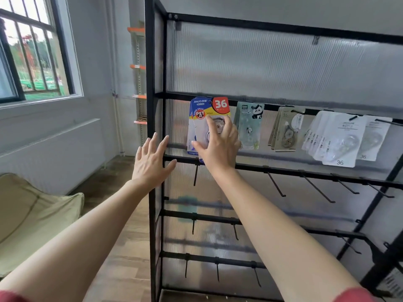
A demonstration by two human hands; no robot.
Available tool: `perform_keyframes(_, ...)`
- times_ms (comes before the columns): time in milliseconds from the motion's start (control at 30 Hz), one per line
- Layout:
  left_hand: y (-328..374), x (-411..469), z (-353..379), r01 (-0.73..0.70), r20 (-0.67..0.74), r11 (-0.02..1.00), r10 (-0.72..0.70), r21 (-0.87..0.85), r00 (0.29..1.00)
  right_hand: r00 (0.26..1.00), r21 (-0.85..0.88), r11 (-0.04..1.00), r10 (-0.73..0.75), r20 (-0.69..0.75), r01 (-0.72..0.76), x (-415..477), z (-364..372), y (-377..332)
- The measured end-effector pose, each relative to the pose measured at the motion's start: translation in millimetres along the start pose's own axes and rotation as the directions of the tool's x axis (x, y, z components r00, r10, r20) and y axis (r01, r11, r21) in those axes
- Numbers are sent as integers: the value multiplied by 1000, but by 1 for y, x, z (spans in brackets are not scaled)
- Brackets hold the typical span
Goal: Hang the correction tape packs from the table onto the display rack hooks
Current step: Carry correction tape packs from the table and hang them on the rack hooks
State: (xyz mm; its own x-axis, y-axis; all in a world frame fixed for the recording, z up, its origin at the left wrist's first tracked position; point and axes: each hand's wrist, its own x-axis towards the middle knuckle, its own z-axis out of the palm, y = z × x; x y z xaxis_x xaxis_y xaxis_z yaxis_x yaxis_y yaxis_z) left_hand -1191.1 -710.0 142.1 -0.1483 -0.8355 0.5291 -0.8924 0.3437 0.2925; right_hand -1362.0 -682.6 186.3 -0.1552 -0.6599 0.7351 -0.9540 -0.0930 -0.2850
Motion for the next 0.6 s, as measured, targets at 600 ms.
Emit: perform_keyframes(600,-18,1,9,-20,30,1000,20,9,999,989,-67,992,113,97,-107,4,31,-11)
